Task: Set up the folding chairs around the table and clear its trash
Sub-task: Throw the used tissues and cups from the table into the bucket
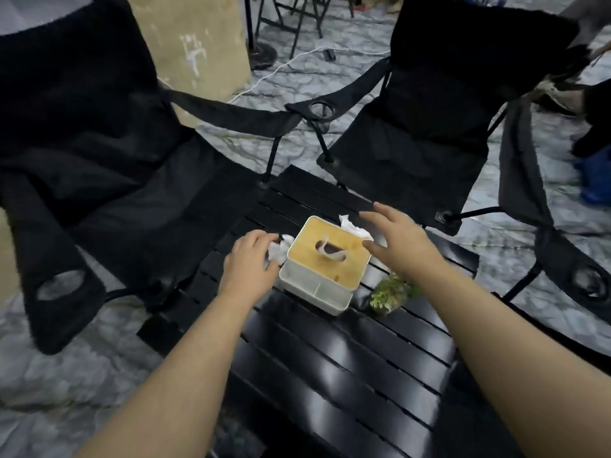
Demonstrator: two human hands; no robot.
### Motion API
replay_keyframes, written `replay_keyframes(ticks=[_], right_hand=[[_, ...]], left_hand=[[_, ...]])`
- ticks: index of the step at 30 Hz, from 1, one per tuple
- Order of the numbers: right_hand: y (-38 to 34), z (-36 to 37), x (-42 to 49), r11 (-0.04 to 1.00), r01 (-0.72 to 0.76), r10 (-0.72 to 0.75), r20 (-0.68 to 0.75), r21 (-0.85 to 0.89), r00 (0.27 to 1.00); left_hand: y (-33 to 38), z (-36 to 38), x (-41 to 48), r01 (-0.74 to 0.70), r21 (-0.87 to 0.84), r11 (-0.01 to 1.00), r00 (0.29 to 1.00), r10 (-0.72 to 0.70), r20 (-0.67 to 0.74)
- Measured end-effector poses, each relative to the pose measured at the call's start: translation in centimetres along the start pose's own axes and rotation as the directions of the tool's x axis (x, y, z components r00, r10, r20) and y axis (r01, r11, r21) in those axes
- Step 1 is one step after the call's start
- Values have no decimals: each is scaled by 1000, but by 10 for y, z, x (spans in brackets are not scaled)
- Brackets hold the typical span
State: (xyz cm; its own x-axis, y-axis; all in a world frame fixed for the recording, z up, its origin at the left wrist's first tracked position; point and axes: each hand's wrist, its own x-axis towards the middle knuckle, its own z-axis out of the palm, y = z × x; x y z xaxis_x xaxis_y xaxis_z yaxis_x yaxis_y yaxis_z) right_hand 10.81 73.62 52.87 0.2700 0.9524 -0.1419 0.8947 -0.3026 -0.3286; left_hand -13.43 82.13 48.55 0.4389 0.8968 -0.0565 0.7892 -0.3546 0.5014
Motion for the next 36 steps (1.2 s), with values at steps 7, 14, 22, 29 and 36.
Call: replay_keyframes(ticks=[7, 14, 22, 29, 36], right_hand=[[47, 23, 120, 986, 99, -67, 221, -138, 973], [78, 78, 168, 965, 175, -44, 538, -195, 842], [76, 107, 188, 960, 154, -8, 527, -233, 850], [63, 90, 182, 996, 54, -33, 253, -76, 967], [27, 35, 134, 994, 97, -98, 10, 50, 995]], left_hand=[[-47, 37, 113, -94, 12, 995, 977, 90, 191], [-79, 87, 137, -96, -79, 992, 886, 121, 448], [-83, 115, 150, -96, -136, 986, 932, 137, 335], [-66, 88, 154, -61, -112, 992, 989, 75, 128], [-38, 44, 103, -41, -164, 986, 999, 39, -13]])
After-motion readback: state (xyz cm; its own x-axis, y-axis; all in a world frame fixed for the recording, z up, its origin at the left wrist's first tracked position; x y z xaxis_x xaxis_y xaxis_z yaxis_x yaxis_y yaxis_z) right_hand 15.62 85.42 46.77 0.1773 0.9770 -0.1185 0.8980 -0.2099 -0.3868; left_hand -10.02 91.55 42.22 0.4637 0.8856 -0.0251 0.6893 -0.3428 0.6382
